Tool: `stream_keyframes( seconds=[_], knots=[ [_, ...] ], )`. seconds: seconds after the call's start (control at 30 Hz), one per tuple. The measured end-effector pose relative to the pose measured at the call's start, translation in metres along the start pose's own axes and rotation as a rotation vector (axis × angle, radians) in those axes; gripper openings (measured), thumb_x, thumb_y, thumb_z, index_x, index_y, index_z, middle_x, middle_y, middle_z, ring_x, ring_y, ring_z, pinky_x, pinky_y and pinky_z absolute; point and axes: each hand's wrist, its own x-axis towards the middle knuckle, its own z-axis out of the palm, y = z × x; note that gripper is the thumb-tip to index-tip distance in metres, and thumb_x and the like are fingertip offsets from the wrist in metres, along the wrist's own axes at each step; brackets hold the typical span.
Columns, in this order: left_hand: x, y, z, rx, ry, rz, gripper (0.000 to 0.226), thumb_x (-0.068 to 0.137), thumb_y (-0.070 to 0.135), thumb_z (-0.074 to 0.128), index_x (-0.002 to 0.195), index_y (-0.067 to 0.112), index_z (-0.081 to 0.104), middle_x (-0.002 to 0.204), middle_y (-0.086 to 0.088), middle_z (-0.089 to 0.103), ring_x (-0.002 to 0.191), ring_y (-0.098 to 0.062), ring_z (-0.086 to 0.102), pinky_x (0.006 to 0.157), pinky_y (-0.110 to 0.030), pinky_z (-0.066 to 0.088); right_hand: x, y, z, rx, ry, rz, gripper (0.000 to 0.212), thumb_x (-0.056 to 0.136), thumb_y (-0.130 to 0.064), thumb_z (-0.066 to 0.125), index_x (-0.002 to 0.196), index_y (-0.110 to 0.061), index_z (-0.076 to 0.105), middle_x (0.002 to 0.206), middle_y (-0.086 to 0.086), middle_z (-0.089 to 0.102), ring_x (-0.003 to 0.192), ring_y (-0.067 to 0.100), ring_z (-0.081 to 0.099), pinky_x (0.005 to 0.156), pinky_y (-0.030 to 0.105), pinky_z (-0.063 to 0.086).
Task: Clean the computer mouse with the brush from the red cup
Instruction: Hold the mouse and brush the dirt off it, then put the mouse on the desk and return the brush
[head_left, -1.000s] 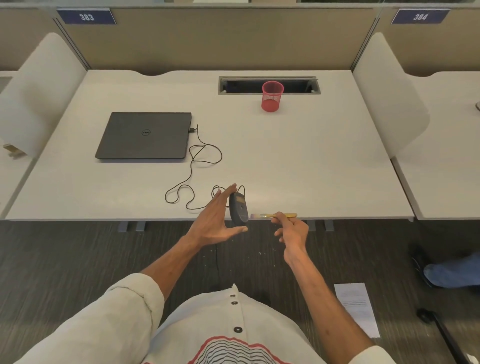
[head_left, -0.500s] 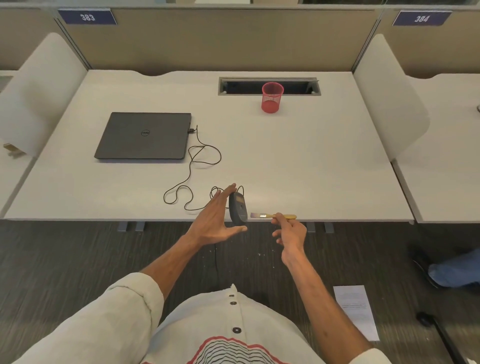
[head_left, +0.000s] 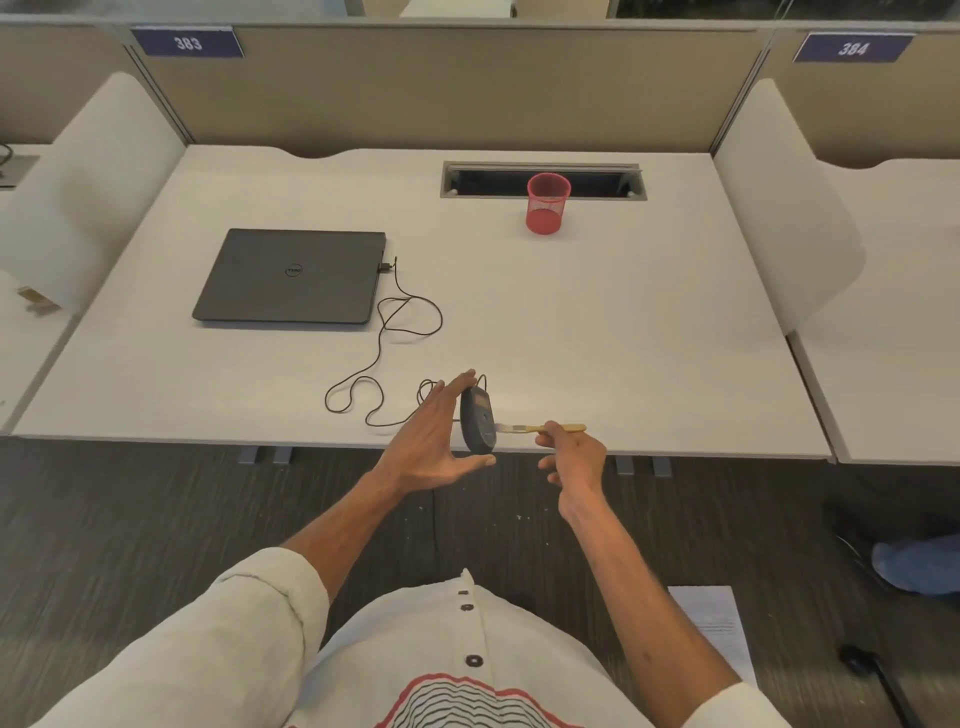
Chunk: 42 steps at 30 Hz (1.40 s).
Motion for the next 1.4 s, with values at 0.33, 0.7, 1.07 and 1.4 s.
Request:
stream_keyframes(
  seconds=[0.33, 0.7, 1.07, 1.4],
  knots=[
    [0.014, 0.016, 0.004, 0.032, 0.056, 0.05, 0.122, 0.081, 0.055, 0.092, 0.17, 0.021, 0.016, 0.171, 0.001, 0.023, 0.148, -0.022, 0.048, 0.109, -0.032, 0.052, 0.011, -0.015, -0.014, 0.107, -0.091, 0.039, 0.026, 0.115, -0.026, 0.054, 0.112, -0.009, 0.073, 0.1, 0.006, 0.083, 0.083, 0.021, 0.083, 0.074, 0.03, 0.064],
    [0.052, 0.03, -0.003, 0.13, 0.069, 0.039, 0.127, 0.084, 0.054, 0.088, 0.175, 0.029, 0.003, 0.171, -0.001, 0.02, 0.14, -0.03, 0.056, 0.096, -0.045, 0.066, 0.032, -0.078, 0.015, -0.184, -0.351, -0.179, 0.035, 0.119, -0.021, 0.042, 0.123, -0.009, 0.074, 0.081, 0.006, 0.061, 0.082, 0.022, 0.066, 0.076, 0.031, 0.054],
    [0.126, -0.001, -0.029, 0.023, 0.086, 0.011, 0.129, 0.08, 0.046, 0.095, 0.174, 0.018, 0.012, 0.175, -0.001, 0.032, 0.156, -0.026, 0.035, 0.125, -0.042, 0.042, 0.075, -0.126, 0.068, -0.344, -0.352, -0.141, 0.036, 0.099, -0.05, 0.074, 0.08, -0.021, 0.062, 0.077, 0.007, 0.062, 0.078, 0.025, 0.056, 0.075, 0.043, 0.046],
    [0.184, -0.034, -0.065, -0.059, -0.009, 0.042, 0.128, 0.082, 0.042, 0.095, 0.174, 0.018, 0.01, 0.18, 0.001, 0.021, 0.164, -0.025, 0.025, 0.131, -0.043, 0.037, 0.109, -0.16, 0.119, -0.396, -0.411, -0.085, 0.035, 0.096, -0.043, 0.081, 0.083, -0.015, 0.065, 0.068, 0.004, 0.059, 0.064, 0.021, 0.049, 0.06, 0.033, 0.039]
  ],
)
